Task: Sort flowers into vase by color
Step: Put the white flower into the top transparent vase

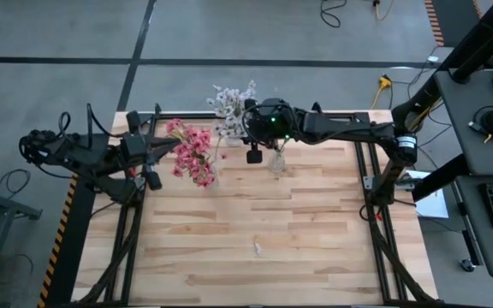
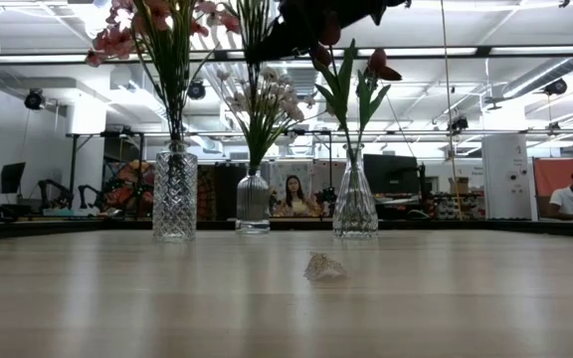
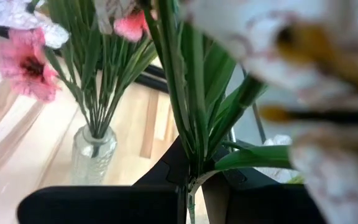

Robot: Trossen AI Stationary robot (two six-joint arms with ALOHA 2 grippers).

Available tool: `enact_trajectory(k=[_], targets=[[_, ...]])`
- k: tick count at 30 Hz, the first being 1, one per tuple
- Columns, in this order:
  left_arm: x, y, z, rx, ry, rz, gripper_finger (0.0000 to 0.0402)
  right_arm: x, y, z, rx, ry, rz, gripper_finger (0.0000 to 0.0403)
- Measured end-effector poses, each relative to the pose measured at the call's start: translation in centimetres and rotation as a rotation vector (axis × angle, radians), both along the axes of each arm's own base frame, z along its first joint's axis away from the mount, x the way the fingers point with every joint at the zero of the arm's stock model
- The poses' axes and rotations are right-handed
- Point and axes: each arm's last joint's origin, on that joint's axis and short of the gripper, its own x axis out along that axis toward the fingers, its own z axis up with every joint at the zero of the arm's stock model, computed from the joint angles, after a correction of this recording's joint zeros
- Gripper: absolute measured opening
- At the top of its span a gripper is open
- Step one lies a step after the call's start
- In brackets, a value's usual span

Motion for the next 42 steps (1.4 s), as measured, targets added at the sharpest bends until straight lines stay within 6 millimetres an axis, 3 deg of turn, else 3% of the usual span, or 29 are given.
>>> enact_trajectory(k=[20, 35, 42], targets=[[0.1, 0.0, 0.2, -0.11, -0.062, 0.011, 0.0, -0.6, -3.1, 0.5, 0.028, -0.098, -0.166, 0.0018], [2.7, -1.1, -0.4, -0.147, -0.065, 0.017, 0.0, -0.7, -3.2, 0.2, 0.042, -0.076, -0.171, 0.0018], [2.9, -1.2, -0.4, -0.123, -0.051, 0.017, 0.0, -0.7, -3.2, 0.2, 0.05, -0.079, -0.174, 0.0018]])
